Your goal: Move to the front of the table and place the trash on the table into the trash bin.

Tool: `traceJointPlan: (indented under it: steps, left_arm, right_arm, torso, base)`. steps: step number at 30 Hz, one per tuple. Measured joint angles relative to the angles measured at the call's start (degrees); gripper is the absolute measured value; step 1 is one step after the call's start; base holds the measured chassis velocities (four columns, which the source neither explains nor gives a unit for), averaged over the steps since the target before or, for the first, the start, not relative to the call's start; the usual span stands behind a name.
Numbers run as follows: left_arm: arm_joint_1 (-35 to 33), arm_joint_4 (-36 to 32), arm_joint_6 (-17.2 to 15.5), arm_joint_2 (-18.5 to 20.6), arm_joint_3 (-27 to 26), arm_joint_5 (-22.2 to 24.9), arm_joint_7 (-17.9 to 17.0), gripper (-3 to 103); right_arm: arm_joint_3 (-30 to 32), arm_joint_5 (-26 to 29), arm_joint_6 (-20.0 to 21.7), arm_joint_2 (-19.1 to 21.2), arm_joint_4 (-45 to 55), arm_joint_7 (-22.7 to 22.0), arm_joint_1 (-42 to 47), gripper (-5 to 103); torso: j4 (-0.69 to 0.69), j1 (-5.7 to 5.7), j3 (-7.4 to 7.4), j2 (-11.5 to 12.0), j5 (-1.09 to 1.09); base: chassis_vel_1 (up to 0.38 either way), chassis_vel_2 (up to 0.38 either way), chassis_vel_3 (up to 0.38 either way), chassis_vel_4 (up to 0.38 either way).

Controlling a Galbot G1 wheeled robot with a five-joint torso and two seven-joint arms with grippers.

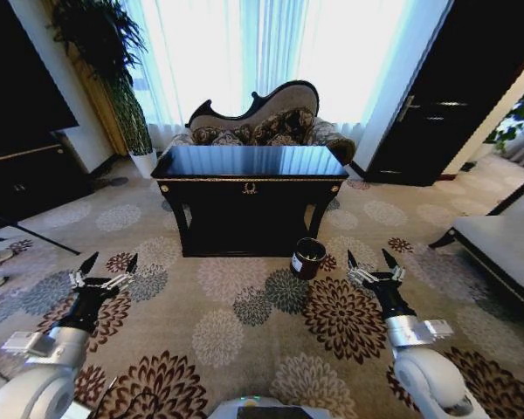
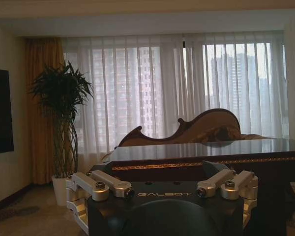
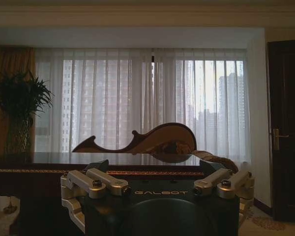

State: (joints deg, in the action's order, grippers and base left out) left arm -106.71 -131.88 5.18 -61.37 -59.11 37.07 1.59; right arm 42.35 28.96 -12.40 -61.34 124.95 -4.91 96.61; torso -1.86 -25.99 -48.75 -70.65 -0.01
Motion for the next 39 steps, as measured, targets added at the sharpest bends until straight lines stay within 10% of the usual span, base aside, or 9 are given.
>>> traceJointPlan:
  steps: [39]
  left_arm:
    - [0.0,0.0,0.0,0.0,0.0,0.0,0.0,100]
  right_arm:
    - [0.0,0.0,0.0,0.0,0.0,0.0,0.0,100]
  torso:
    - [0.0,-0.01,0.0,-0.01,0.0]
  base:
    - [0.0,0.0,0.0,0.0]
